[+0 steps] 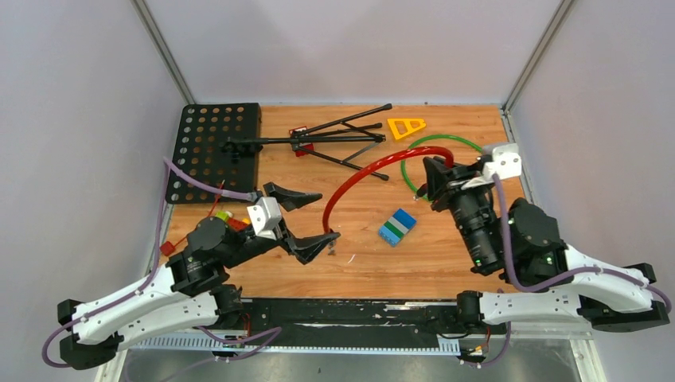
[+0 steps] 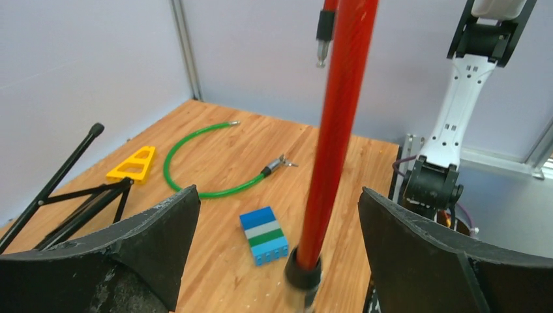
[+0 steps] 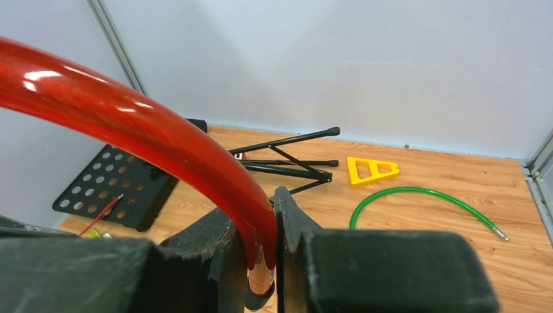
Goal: Lock with the key
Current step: Lock the lock.
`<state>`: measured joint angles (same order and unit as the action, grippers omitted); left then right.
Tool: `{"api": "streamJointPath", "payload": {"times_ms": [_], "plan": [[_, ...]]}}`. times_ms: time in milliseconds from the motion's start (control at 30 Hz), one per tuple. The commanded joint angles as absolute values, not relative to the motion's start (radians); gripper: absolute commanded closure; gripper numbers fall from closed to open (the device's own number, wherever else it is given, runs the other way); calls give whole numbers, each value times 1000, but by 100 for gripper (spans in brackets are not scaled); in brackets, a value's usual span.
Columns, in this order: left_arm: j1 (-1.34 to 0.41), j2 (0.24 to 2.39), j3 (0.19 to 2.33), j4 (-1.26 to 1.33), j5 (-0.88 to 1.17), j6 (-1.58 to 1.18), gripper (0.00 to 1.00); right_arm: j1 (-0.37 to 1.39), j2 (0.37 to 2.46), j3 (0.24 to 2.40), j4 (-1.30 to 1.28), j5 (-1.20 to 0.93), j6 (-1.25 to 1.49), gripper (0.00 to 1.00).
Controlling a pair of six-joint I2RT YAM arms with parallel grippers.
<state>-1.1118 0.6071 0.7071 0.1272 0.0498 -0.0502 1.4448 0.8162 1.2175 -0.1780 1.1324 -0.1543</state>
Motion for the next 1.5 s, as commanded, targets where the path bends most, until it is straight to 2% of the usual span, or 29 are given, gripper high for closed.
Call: {"api": "streamJointPath", "payload": {"times_ms": [0, 267, 500, 800, 1467], "plan": [[-1112, 607, 768, -48, 49, -12, 2, 1442, 758, 1229, -92, 1119, -180, 100], [-1112, 693, 830, -122, 119, -2, 4, 1442, 781, 1263, -147, 1088, -204, 100], [-1112, 769, 871, -123, 221, -1, 14, 1442, 830, 1284, -171, 1099, -244, 100], [-1113, 737, 860, -145, 237, -2, 19, 1441, 823, 1267, -150, 1145, -290, 100], [-1112, 719, 862, -200, 279, -13, 22, 1442, 810, 1234, -112, 1171, -324, 100]]}}
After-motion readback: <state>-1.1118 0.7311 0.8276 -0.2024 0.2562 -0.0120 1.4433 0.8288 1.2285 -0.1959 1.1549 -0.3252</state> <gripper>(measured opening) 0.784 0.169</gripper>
